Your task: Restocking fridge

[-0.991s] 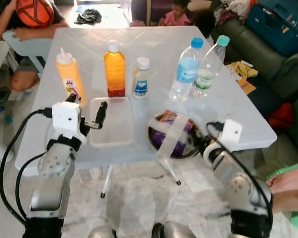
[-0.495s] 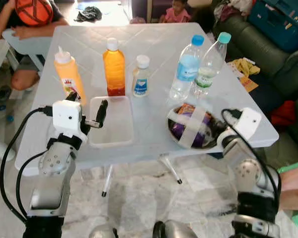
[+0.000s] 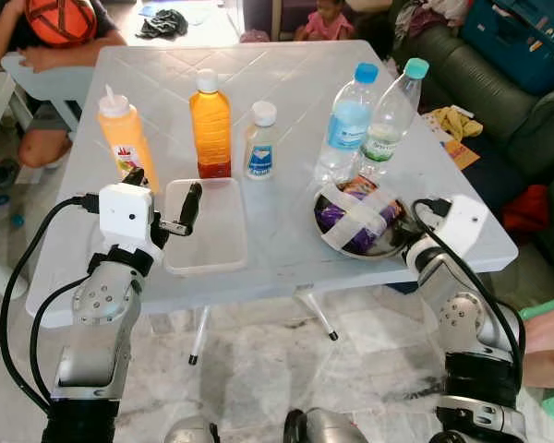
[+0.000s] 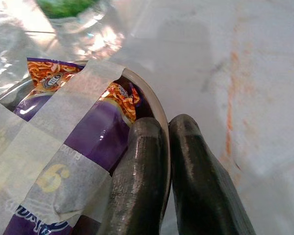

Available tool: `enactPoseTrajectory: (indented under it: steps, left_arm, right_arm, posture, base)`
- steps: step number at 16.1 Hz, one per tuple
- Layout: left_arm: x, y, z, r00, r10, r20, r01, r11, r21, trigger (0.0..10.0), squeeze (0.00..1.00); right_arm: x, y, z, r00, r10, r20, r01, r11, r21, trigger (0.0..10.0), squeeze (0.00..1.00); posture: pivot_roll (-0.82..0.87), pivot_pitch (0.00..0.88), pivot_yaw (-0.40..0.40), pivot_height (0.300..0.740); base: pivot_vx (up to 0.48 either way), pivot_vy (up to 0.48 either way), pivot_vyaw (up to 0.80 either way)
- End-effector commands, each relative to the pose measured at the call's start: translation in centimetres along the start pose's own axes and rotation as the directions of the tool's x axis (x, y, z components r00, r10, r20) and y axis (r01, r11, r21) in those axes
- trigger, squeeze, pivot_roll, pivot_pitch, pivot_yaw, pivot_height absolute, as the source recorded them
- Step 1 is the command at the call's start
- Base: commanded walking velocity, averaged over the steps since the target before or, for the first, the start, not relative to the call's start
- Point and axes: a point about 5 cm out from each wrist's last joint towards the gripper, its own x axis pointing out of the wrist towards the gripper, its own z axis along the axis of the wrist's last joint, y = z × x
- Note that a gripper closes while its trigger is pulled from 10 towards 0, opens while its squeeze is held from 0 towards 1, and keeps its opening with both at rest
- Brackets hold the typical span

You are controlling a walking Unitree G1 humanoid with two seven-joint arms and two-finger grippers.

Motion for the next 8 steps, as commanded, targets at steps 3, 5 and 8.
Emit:
enactPoseTrajectory:
  steps: [3,5,8]
  left_arm:
    - [0.14,0.04,0.50,1.000,-0.003,0.020,0.002,1.000,0.020,10.0,0.00]
    - [0.28,0.02,0.55,1.000,-0.002,0.023,0.002,1.000,0.022,10.0,0.00]
    - [0.25,0.20,0.46,1.000,-0.003,0.020,0.002,1.000,0.027,10.0,0.00]
  right_arm:
    - [-0.25,0.63,1.13,0.996,0.052,0.073,-0.048,0.997,-0.058,10.0,1.00]
    - [-0.37,0.50,1.24,0.995,0.054,0.088,-0.048,0.996,-0.076,10.0,1.00]
    - [-0.73,0.34,0.94,0.995,0.069,0.079,-0.065,0.997,-0.050,10.0,1.00]
  posture:
    - [0.00,0.080,-0.057,0.740]
    - [0.00,0.078,-0.060,0.740]
    - [0.00,0.077,-0.062,0.740]
  base:
    - [0.000,0.000,0.00]
    - [0.000,0.000,0.00]
    - [0.000,0.000,0.00]
